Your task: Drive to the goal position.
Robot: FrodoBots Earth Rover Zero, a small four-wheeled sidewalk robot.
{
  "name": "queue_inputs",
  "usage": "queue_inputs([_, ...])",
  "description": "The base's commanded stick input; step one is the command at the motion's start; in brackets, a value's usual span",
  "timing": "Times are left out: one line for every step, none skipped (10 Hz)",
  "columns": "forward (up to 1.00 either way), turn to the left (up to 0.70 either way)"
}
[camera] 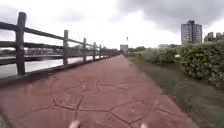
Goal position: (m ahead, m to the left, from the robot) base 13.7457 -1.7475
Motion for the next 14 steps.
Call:
queue_inputs([0.7,0.0])
queue_inputs([0.7,0.0])
queue_inputs([0.7,0.0])
queue_inputs([0.7,0.0])
queue_inputs([0.7,0.0])
queue_inputs([0.7,0.0])
queue_inputs([0.7,0.0])
queue_inputs([0.7,0.0])
queue_inputs([0.7,0.0])
queue_inputs([0.7,0.0])
queue_inputs([0.7,0.0])
queue_inputs([0.7,0.0])
queue_inputs([0.7,0.0])
queue_inputs([0.7,0.0])
